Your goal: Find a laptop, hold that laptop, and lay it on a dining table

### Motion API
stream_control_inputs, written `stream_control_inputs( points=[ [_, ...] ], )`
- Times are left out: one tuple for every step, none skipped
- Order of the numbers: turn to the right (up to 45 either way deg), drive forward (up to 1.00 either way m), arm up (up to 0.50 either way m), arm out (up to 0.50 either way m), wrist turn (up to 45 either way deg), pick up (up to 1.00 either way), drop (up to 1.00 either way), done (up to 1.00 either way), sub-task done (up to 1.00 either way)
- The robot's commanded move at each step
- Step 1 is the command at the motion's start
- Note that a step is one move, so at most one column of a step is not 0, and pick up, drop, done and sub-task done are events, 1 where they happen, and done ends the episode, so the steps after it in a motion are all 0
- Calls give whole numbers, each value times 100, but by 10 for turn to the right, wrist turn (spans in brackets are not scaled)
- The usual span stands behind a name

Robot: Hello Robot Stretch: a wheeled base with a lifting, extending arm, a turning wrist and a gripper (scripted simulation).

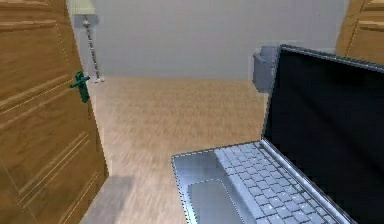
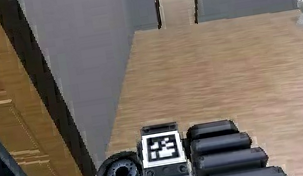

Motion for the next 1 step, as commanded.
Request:
stream_control_inputs(
  points=[
    [-30, 0, 0, 0, 0, 0, 0, 0, 0]
  ],
)
